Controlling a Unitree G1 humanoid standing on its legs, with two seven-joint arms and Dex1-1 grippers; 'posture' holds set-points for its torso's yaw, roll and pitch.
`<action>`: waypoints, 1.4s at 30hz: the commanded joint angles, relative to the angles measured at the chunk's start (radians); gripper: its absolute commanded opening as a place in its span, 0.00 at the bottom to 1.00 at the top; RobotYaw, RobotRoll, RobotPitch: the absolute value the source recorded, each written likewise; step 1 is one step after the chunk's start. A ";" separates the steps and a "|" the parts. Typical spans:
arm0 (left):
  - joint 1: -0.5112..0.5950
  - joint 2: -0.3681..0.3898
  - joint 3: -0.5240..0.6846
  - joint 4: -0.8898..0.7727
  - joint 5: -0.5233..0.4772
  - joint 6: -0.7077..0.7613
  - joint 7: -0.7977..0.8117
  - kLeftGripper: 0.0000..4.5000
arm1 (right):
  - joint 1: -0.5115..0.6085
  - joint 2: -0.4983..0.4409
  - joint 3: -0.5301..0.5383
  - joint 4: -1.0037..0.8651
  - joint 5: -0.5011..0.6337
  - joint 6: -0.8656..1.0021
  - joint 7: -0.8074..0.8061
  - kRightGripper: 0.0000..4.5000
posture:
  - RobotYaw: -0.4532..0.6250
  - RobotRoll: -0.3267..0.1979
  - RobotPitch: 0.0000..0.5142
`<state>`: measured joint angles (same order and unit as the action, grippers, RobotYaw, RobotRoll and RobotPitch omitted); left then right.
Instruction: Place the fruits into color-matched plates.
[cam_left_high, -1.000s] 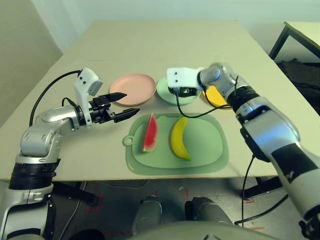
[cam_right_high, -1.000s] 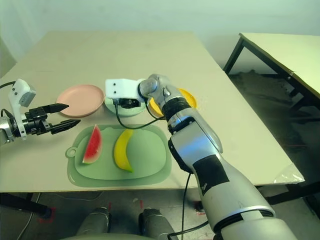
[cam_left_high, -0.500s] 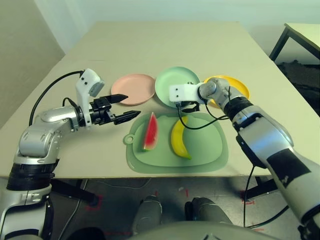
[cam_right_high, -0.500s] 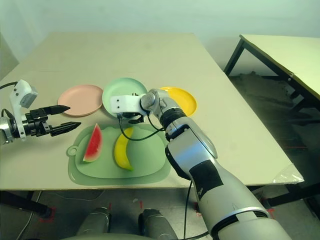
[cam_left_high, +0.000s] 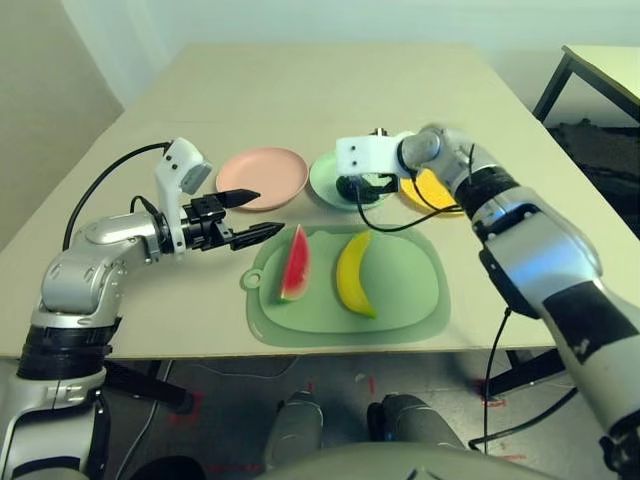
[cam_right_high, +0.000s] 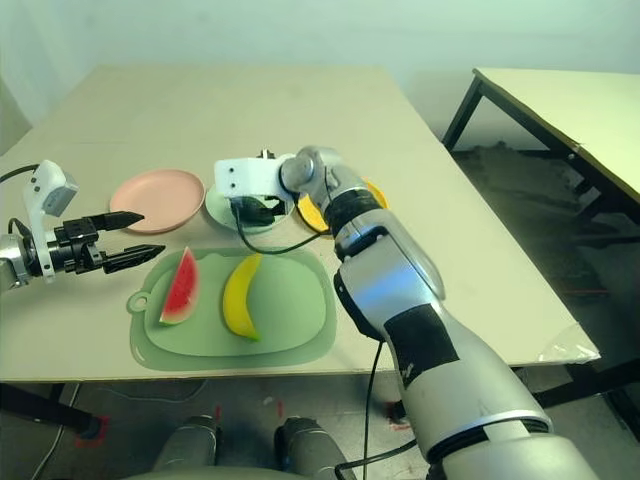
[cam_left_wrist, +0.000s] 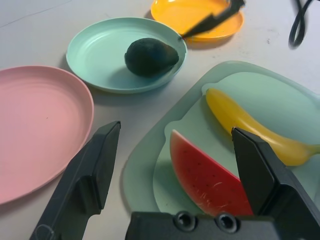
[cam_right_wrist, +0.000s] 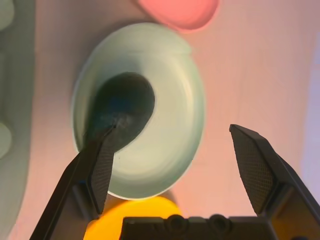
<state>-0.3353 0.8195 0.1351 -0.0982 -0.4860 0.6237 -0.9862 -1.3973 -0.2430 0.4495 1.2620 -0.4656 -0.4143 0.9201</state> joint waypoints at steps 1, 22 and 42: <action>0.000 0.025 -0.007 0.019 0.007 -0.057 -0.061 1.00 | 0.025 -0.048 0.004 -0.096 0.045 -0.156 0.187 1.00 | 0.49 0.62 0.02; 0.047 0.101 -0.034 0.030 -0.002 -0.222 -0.349 1.00 | 0.378 -0.107 0.171 -0.781 0.222 -0.251 0.516 1.00 | 0.48 0.62 0.02; 0.074 0.109 -0.027 -0.007 -0.016 -0.208 -0.307 1.00 | 0.303 0.001 0.290 -0.490 0.035 -0.328 0.427 0.96 | 0.50 0.62 0.04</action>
<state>-0.2672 0.9250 0.1096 -0.0887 -0.5060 0.4124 -1.2967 -1.0854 -0.2399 0.7256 0.7616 -0.4131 -0.7400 1.3338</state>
